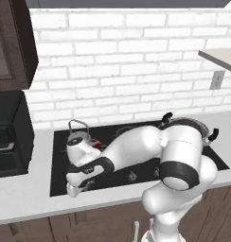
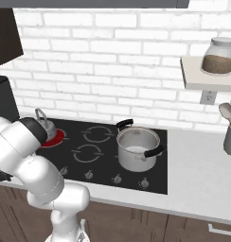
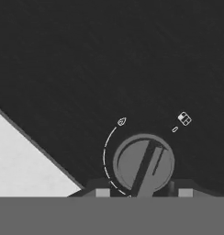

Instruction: Pick the kettle from the counter and place it on a stove burner. Then turn the burner on.

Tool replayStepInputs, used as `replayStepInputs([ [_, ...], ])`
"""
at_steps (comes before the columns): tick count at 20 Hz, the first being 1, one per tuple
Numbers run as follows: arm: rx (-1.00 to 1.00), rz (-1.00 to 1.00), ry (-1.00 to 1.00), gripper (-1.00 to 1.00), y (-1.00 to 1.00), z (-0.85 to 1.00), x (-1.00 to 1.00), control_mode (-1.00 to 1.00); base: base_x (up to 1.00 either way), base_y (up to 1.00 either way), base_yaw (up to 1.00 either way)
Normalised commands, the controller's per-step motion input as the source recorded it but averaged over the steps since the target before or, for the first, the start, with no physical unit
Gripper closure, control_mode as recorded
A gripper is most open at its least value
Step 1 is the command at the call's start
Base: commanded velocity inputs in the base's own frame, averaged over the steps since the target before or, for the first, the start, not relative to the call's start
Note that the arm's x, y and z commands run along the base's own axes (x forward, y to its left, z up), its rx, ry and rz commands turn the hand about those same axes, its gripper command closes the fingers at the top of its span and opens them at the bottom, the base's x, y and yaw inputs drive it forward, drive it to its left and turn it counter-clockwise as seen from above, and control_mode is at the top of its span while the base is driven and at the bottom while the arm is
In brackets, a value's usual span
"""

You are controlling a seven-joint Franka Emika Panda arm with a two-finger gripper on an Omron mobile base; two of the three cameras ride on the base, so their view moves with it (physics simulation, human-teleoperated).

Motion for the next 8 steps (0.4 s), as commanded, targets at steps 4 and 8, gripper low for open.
replayStepInputs([
  [4, -0.07, 0.73, -0.03, 1.00, 0.00, -0.10, -0.29, -1.00, 0.00, 0.00, 0.00],
  [8, 0.00, 0.79, 0.00, 1.00, 0.00, -0.08, -0.21, -1.00, 0.00, 0.00, 0.00],
])
